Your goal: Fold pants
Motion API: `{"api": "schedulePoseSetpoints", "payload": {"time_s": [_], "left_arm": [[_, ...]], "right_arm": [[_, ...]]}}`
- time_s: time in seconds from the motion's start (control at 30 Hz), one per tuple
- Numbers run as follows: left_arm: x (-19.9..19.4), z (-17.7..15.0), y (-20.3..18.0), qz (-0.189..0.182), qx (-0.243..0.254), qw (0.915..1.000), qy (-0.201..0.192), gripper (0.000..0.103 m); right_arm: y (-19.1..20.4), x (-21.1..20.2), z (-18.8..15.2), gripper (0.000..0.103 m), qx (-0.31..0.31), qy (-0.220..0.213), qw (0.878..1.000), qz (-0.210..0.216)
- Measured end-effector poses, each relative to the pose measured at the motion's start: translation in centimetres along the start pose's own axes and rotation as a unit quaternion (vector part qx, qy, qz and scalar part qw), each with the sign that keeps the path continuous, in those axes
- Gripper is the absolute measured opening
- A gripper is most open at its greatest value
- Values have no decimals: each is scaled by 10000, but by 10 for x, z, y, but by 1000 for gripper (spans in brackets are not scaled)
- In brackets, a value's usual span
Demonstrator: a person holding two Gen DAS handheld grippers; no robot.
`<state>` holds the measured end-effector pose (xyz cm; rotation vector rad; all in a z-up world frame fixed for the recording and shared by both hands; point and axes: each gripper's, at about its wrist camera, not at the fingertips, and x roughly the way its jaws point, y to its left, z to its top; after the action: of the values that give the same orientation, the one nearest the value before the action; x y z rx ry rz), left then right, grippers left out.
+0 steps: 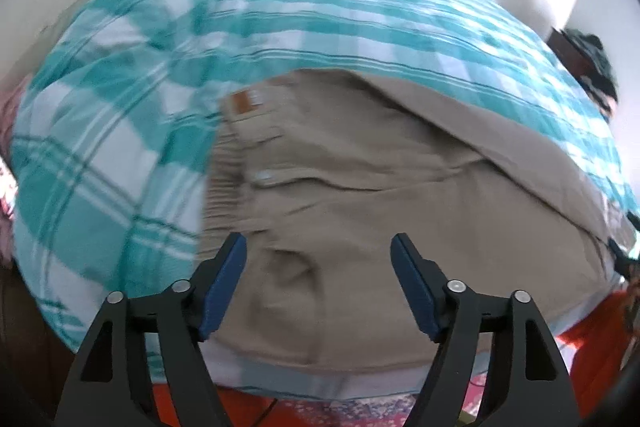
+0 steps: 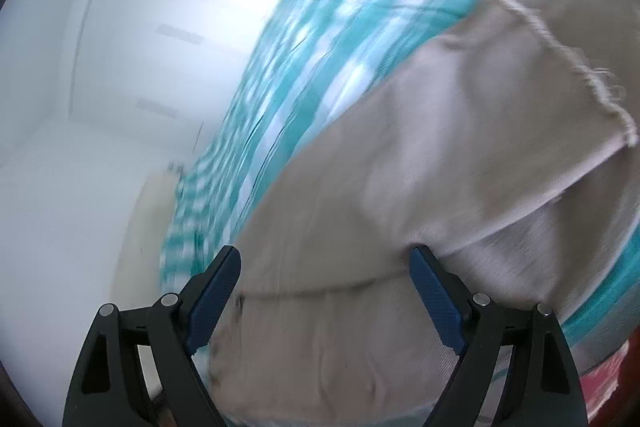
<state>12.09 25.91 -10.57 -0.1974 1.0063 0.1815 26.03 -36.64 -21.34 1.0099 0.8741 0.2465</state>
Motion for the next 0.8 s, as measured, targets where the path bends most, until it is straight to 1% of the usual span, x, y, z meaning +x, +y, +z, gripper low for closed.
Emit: {"api": "schedulePoseSetpoints", "payload": {"time_s": [0.03, 0.07, 0.1, 0.13, 0.17, 0.2, 0.23, 0.27, 0.3, 0.33, 0.37, 0.4, 0.43, 0.47, 0.5, 0.53, 0.57, 0.63, 0.7, 0.73, 0.77, 0.8], "left_arm": [[4, 2, -8, -65, 47, 10000, 12, 80], [9, 2, -17, -146, 93, 9998, 49, 82], [16, 4, -29, -225, 149, 9995, 143, 82], [22, 4, -38, -221, 198, 9993, 223, 82], [26, 3, -48, -170, 264, 9990, 313, 82], [29, 3, -58, -149, 318, 9987, 364, 82], [31, 1, -65, -218, 367, 9984, 379, 82], [31, -2, -73, -335, 422, 9978, 387, 84], [35, -5, -82, -428, 498, 9971, 388, 86], [37, -8, -88, -454, 561, 9967, 376, 87], [41, -10, -95, -453, 627, 9963, 372, 87], [49, -13, -103, -424, 687, 9958, 421, 87], [54, -15, -109, -403, 698, 9955, 492, 87], [59, -16, -115, -411, 701, 9951, 559, 87], [63, -18, -120, -451, 715, 9947, 581, 87], [65, -20, -126, -493, 748, 9943, 572, 87], [66, -22, -130, -501, 776, 9941, 570, 87], [71, -25, -136, -521, 843, 9932, 619, 87], [76, -29, -139, -467, 863, 9928, 682, 87], [78, -30, -139, -440, 837, 9929, 718, 87], [80, -30, -137, -427, 796, 9931, 752, 87], [80, -31, -135, -423, 741, 9933, 780, 87]], "right_arm": [[-3, 1, 4, 79, 137, -95, 9998, -134], [-4, 2, 7, 70, 193, -182, 9994, -240], [-4, 4, 11, 63, 272, -328, 9981, -442], [-5, 6, 16, 45, 277, -417, 9970, -598], [-5, 11, 20, 30, 219, -420, 9961, -742], [-4, 14, 23, 30, 286, -292, 9956, -839], [-5, 12, 24, 30, 422, -212, 9961, -742], [2, 9, 22, 32, 479, 8, 9974, -529], [10, 7, 20, 40, 357, 255, 9978, -490], [19, 4, 16, 63, 226, 469, 9978, -413], [22, 3, 13, 85, 205, 582, 9976, -323], [25, 1, 6, 89, 289, 690, 9971, -141], [24, 2, 1, 89, 410, 756, 9963, -40], [18, 8, -4, 89, 650, 951, 9933, -34], [12, 14, -6, 89, 837, 1058, 9908, -95], [0, 19, -8, 87, 1104, 1061, 9879, -225], [-7, 21, -7, 85, 1216, 990, 9873, -249], [-17, 23, 2, 84, 1287, 670, 9890, -287], [-17, 27, 9, 83, 1330, 325, 9900, -341], [-17, 29, 13, 79, 1318, 260, 9902, -377], [-12, 31, 15, 75, 1156, 119, 9918, -526], [-5, 32, 17, 73, 982, 19, 9934, -589]]}}
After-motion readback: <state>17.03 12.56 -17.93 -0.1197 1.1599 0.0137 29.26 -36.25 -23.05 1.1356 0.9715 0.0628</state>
